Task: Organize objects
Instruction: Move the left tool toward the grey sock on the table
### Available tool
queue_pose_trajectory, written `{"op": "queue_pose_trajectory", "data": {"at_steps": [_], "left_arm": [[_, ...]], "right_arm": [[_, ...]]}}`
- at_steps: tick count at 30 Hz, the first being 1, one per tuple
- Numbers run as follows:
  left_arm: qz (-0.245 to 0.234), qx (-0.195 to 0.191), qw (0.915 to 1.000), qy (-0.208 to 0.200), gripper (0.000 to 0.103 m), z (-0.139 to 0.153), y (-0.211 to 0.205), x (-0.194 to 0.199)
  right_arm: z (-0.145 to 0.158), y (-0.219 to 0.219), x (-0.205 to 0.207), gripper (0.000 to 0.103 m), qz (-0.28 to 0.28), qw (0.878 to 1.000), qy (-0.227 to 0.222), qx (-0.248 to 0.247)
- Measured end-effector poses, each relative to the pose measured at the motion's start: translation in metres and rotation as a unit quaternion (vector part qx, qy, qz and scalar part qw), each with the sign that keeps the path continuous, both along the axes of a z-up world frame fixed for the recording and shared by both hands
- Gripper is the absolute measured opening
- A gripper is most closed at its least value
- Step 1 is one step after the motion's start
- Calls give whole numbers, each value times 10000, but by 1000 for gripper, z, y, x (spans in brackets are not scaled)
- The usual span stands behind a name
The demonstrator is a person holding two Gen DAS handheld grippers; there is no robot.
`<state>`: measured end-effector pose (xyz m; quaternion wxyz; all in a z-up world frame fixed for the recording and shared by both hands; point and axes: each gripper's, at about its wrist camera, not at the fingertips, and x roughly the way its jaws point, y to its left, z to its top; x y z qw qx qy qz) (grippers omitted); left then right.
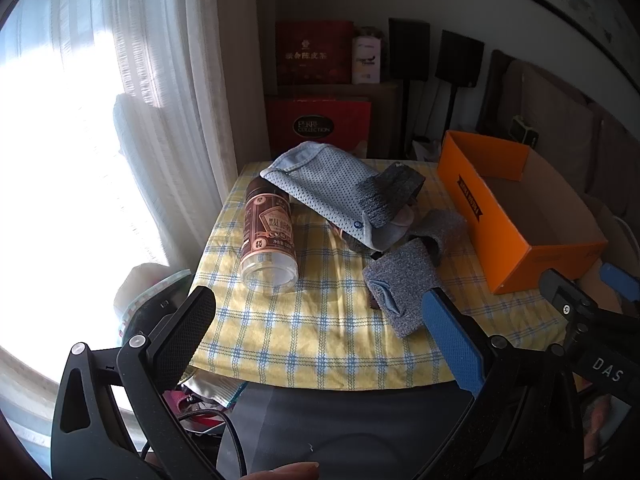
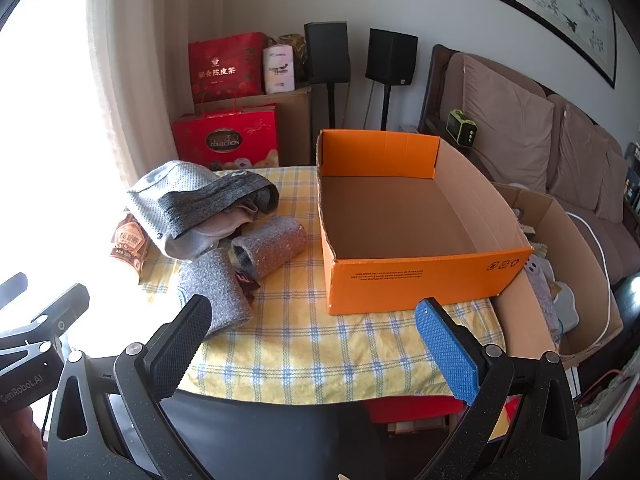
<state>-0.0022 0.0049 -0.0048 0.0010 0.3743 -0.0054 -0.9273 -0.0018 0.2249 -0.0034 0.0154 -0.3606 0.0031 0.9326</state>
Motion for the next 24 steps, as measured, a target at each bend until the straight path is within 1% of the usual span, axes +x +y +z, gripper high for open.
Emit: {"op": "queue_pose_trajectory", "data": {"at_steps": [10, 17, 20, 24], "left_arm": [[21, -55, 10000, -51, 103, -10, -2, -10], [-85, -59, 9999, -57, 103, -15, -2, -19], [-148, -111, 9998, -10, 103, -16, -2, -26], [-214, -82, 9997, 23, 103, -20, -7, -35]], "right_arm": [[-3, 0, -6, 103, -29, 9999, 2, 170], [-3, -1, -14, 103, 8, 9997, 42, 231], [-2, -2, -17, 103, 38, 9996, 114, 243], [1, 1, -23, 103, 124, 9993, 305, 182]]}}
